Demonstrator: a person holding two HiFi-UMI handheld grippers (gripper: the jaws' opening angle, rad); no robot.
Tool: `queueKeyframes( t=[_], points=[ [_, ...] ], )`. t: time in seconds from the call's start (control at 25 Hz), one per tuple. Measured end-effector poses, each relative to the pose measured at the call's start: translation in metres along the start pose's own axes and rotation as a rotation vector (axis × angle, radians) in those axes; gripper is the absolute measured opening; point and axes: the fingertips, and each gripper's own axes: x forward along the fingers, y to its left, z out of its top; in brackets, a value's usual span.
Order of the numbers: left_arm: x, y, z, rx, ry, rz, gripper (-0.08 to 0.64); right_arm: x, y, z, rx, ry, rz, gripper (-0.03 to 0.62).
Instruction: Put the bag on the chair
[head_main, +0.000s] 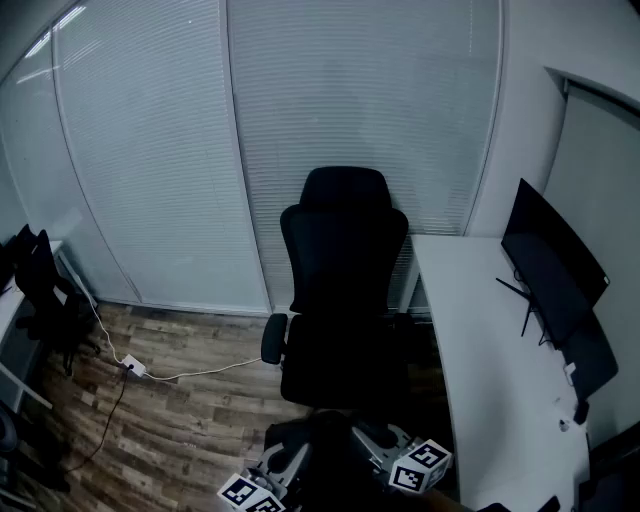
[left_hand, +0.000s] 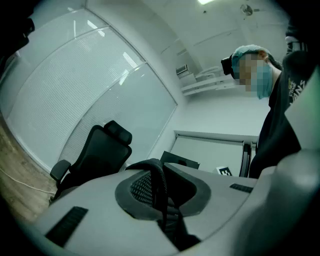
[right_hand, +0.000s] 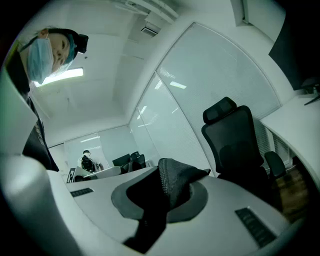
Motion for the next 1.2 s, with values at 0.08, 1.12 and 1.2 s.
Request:
queueKeyframes(
  t=[0.08,1.12,1.2],
  points=[
    [-0.003,-0.002,0.0,-0.007,-0.014,0.009,0.044,-0.004,0.007,0.002,-0.016,-0.007,0.014,0.063],
    [0.081,0.026,0.049,0.103,0.014,-0.099,0.044,0.054,-0.057,0.079,-0.002,-0.142,-0.047,0.064],
    [0.087,0.03,0.05,0.098,0.008,-0.084,0.044,0.058,-0.063,0.081,0.006,-0.134,-0.032,0.064]
  ],
)
